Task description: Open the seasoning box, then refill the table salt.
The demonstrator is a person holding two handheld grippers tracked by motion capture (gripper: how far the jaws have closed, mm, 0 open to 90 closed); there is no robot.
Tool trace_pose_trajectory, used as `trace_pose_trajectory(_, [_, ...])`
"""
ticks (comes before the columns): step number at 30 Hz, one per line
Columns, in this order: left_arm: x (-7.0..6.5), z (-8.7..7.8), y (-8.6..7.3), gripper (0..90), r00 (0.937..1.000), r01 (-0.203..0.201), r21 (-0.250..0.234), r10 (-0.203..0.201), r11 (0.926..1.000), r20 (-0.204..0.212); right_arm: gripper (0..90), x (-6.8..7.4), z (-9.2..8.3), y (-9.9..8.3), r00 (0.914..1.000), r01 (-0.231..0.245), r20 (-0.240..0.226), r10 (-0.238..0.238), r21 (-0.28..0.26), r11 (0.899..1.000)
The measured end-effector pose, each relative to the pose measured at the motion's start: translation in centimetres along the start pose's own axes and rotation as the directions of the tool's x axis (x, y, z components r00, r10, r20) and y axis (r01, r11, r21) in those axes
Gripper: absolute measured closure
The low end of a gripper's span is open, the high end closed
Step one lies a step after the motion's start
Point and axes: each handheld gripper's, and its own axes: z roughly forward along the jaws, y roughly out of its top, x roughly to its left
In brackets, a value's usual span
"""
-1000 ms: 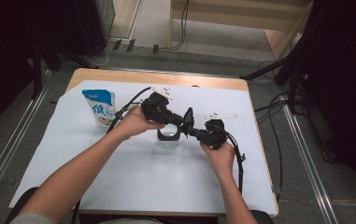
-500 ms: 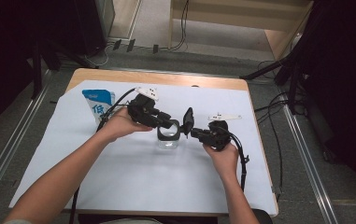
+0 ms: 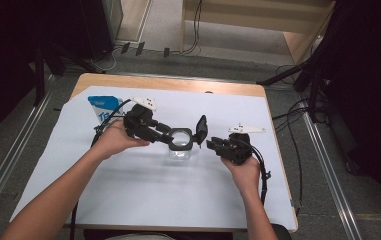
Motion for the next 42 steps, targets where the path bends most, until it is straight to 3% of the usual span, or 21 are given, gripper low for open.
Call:
trace_pose_trajectory(4, [0.1, -0.1, -1.1, 45.7, 1.0, -0.001, -0.003, 0.001, 1.0, 0.0, 68.9, 0.0, 0.0, -0.2, 1.0, -0.001, 0.002, 0.001, 0.013, 1.0])
trace_pose_trajectory(8, [-0.1, -0.1, -1.9, 45.9, 0.9996, -0.013, 0.038, 0.014, 0.9992, -0.025, 66.2, 0.0, 0.0, -0.4, 1.0, 0.001, 0.006, -0.001, 0.027, 1.0])
trace_pose_trajectory(10, [-0.2, -0.2, -2.4, 46.0, 0.9996, -0.015, 0.025, 0.016, 0.9996, -0.023, 65.8, 0.1, -0.1, -0.4, 0.9999, -0.003, 0.011, 0.002, 0.031, 1.0])
trace_pose_trajectory(13, [-0.1, -0.3, -2.7, 46.2, 0.9993, -0.016, 0.045, 0.018, 0.9988, -0.032, 65.6, 0.1, -0.2, -0.7, 0.9999, -0.01, 0.004, 0.01, 0.02, 1.0])
trace_pose_trajectory(16, [0.0, -0.8, -3.2, 46.2, 0.9997, 0.009, 0.03, -0.008, 0.9995, -0.024, 65.0, -0.1, -0.2, -0.7, 0.9998, -0.016, 0.007, 0.016, 0.028, 0.999])
trace_pose_trajectory(20, [0.1, -1.5, -3.8, 46.3, 0.9993, 0.007, 0.024, -0.007, 0.9997, -0.036, 64.8, -0.3, -0.1, -0.8, 0.9997, -0.008, 0.023, 0.007, 0.036, 0.999])
trace_pose_trajectory(33, [0.8, -3.9, -5.0, 47.0, 0.9964, 0.05, -0.018, -0.051, 0.9986, -0.068, 65.0, -0.8, 0.6, -0.7, 0.9999, -0.015, 0.007, 0.015, 0.04, 0.999])
trace_pose_trajectory(42, [1.5, -6.1, -5.9, 47.7, 0.9906, 0.082, -0.054, -0.087, 0.9952, -0.105, 64.6, -1.0, 0.7, -0.6, 0.9998, -0.019, -0.001, 0.019, 0.035, 0.999])
